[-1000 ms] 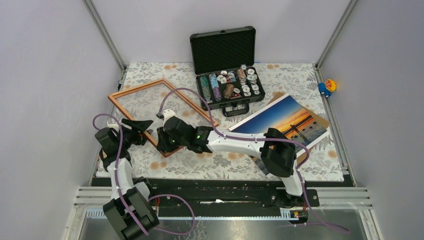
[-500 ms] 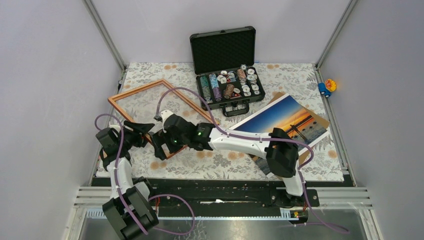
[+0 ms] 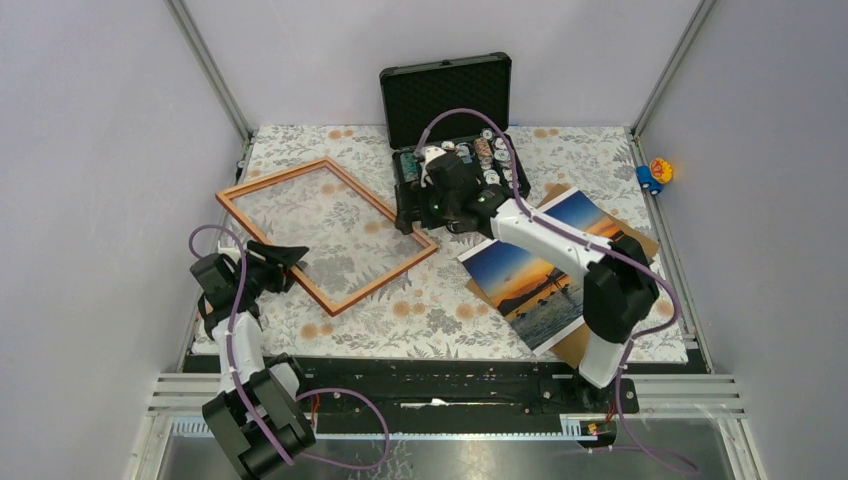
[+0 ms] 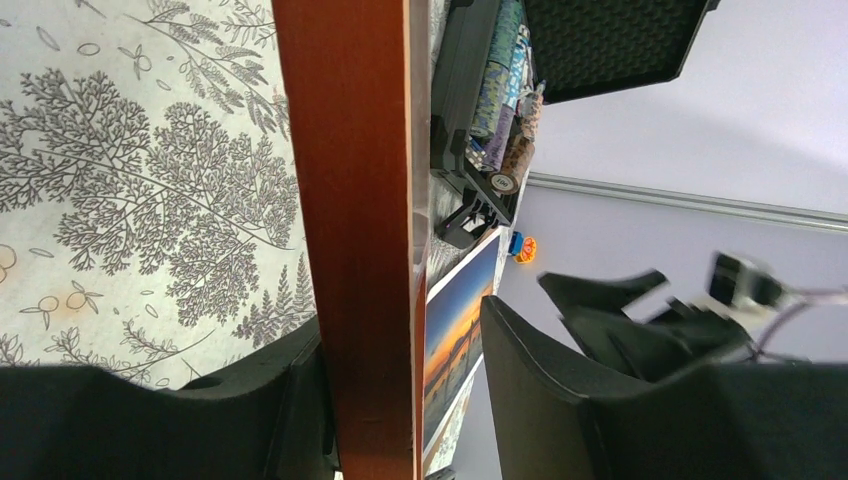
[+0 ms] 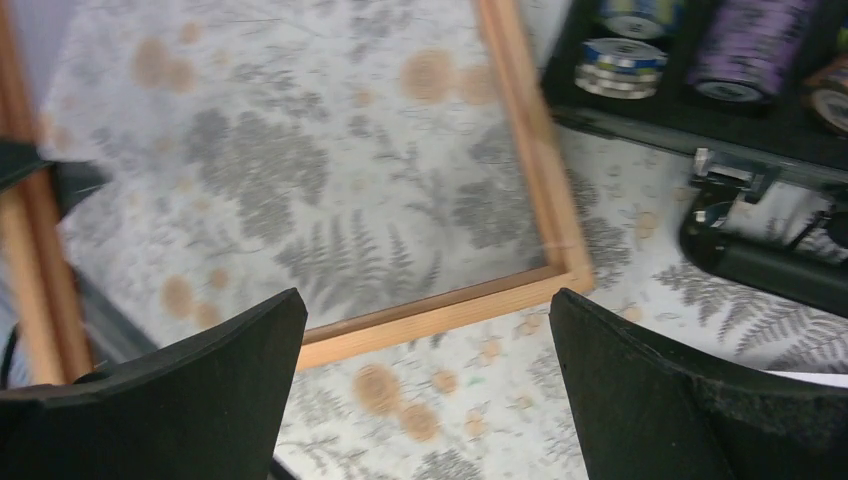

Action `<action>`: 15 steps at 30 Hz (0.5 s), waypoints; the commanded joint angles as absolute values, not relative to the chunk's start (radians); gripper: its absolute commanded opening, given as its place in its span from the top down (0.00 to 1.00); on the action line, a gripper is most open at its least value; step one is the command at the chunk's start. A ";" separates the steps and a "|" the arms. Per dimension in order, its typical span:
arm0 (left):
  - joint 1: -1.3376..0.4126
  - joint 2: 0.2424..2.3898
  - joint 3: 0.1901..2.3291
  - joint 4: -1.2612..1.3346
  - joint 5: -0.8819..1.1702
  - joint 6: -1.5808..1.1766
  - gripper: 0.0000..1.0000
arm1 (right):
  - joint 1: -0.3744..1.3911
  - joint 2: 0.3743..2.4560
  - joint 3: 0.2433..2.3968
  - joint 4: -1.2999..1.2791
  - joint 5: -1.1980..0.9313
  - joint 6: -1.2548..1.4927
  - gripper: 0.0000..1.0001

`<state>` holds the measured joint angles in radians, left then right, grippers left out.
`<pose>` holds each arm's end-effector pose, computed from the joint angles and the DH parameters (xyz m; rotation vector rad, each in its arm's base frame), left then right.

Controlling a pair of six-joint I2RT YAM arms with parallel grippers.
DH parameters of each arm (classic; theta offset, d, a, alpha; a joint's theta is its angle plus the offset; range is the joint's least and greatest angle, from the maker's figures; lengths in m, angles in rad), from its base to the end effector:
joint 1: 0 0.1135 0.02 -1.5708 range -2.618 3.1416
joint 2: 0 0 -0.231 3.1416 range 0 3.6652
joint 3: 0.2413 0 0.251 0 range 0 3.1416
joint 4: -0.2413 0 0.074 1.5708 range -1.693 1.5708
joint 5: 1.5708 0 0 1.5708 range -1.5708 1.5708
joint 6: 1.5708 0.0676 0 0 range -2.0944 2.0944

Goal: Put the photo into the frame

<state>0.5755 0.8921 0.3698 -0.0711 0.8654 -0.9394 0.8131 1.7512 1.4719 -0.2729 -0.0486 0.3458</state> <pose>0.2074 0.0732 0.1578 -1.0549 1.8570 -1.1418 0.2950 0.3166 0.2570 -0.5413 2.1449 0.7213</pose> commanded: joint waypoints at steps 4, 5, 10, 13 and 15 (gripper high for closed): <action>0.578 0.895 0.383 0.107 0.938 -0.981 0.49 | 0.679 1.882 1.483 -0.238 -0.207 0.325 0.01; 0.579 0.893 0.375 0.138 0.948 -0.996 0.49 | 0.668 1.897 1.487 -0.238 -0.224 0.321 0.01; 0.579 0.894 0.362 0.199 0.963 -1.018 0.51 | 0.602 1.962 1.488 -0.229 -0.296 0.320 0.01; 0.578 0.891 0.361 0.215 0.967 -1.018 0.52 | 0.574 2.001 1.506 -0.201 -0.361 0.332 0.00; 0.578 0.892 0.360 0.219 0.965 -1.017 0.52 | 0.564 2.033 1.531 -0.205 -0.377 0.338 0.01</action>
